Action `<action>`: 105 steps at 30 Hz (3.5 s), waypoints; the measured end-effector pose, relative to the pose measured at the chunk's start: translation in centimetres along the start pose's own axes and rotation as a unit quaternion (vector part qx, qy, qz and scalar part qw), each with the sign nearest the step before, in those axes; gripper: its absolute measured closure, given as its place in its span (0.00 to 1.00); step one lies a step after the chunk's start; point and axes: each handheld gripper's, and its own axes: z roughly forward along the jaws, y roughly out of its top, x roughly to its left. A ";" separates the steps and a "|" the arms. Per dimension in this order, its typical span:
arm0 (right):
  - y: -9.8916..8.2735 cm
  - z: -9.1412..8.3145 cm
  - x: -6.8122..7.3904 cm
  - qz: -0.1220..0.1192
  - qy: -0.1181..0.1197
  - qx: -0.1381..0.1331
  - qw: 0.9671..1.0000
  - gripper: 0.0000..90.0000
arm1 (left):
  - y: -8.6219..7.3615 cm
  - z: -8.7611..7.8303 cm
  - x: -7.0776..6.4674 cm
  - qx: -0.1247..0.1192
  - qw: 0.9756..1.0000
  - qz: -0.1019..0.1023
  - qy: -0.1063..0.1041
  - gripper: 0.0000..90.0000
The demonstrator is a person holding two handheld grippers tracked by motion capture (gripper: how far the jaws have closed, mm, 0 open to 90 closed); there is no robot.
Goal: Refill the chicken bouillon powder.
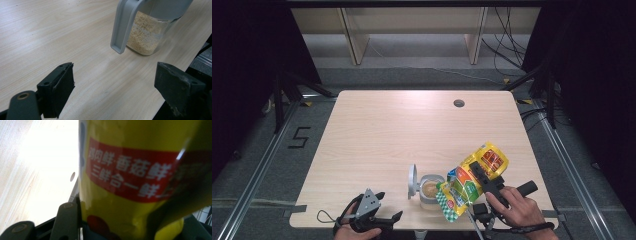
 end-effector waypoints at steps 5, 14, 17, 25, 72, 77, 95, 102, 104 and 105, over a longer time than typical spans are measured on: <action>0.0 0.0 -0.1 -0.004 -0.010 -0.003 1.000 0.57 | 0.0 0.0 0.0 0.000 1.000 0.000 0.000 0.17; -0.1 -0.1 -0.1 -0.001 -0.011 0.000 1.000 0.57 | 0.0 0.0 0.0 0.000 1.000 0.000 -0.001 0.17; -0.1 -0.1 -0.1 0.000 -0.010 0.000 1.000 0.57 | 0.0 0.0 0.0 -0.002 1.000 -0.002 -0.004 0.17; -0.1 -0.1 -0.1 0.004 -0.012 0.002 1.000 0.58 | 0.0 0.0 0.0 -0.002 1.000 -0.001 -0.002 0.17; 0.0 0.0 0.0 -0.008 -0.004 -0.005 1.000 0.58 | 0.0 0.0 0.0 -0.002 1.000 -0.001 -0.001 0.17; 0.0 0.0 0.0 -0.010 -0.006 -0.004 1.000 0.58 | 0.0 0.0 0.0 -0.004 1.000 -0.002 -0.003 0.17; 0.0 -0.2 -0.2 -0.018 -0.003 0.005 1.000 0.59 | 0.0 0.0 0.0 -0.003 1.000 -0.001 -0.003 0.17; -0.1 -0.1 0.0 -0.008 -0.004 0.000 1.000 0.59 | 0.0 0.0 0.0 -0.002 1.000 -0.001 -0.003 0.17; -0.1 -0.1 0.0 -0.006 -0.003 0.002 1.000 0.60 | 0.0 0.1 0.1 -0.004 1.000 -0.001 -0.003 0.17; -0.1 -0.2 -0.1 -0.009 0.005 0.009 1.000 0.60 | 0.0 0.1 0.1 -0.004 1.000 -0.001 -0.003 0.17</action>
